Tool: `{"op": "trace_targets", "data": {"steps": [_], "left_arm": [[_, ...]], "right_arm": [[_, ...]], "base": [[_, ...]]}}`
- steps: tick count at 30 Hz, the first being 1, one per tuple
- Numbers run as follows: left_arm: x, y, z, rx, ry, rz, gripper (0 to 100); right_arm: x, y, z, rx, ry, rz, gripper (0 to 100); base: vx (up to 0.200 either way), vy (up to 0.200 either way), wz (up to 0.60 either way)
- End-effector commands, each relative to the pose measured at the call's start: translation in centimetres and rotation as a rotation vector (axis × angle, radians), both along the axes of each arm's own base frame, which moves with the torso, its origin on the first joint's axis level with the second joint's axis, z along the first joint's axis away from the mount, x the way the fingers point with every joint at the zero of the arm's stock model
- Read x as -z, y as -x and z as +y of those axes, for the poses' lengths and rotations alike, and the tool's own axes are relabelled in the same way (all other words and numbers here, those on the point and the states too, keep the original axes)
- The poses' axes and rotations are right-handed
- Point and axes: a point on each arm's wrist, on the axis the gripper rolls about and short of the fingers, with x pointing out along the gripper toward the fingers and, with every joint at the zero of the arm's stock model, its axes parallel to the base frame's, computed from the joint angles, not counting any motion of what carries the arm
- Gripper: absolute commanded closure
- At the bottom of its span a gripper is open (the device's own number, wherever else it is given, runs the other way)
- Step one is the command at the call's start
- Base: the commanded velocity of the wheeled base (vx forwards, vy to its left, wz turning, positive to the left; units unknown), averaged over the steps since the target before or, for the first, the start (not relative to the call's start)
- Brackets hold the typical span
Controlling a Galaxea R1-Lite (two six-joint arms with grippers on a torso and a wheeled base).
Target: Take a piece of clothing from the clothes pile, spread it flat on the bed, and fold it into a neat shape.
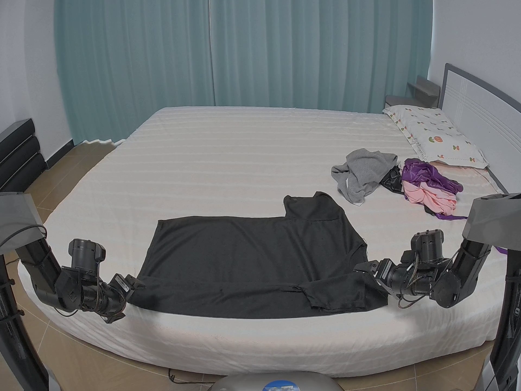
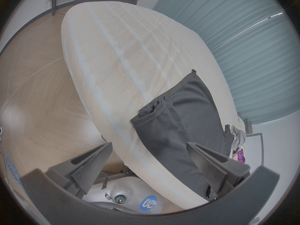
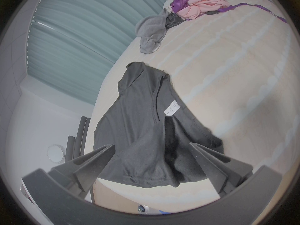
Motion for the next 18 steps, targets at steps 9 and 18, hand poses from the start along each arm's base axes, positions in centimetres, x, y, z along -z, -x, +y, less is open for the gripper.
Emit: {"op": "trace_targets", "data": {"steps": [9, 18], "left_arm": [[0.11, -0.08, -0.01, 0.002, 0.007, 0.003, 0], [-0.18, -0.38, 0.15, -0.045, 0.029, -0.029, 0]], "right_arm": [[-1.31, -0.53, -1.36, 0.06, -0.082, -0.011, 0], [-1.3, -0.56, -1.76, 0.074, -0.083, -0.011, 0]], "base": [[0.067, 0.0, 0.0], [0.0, 0.0, 0.0]]}}
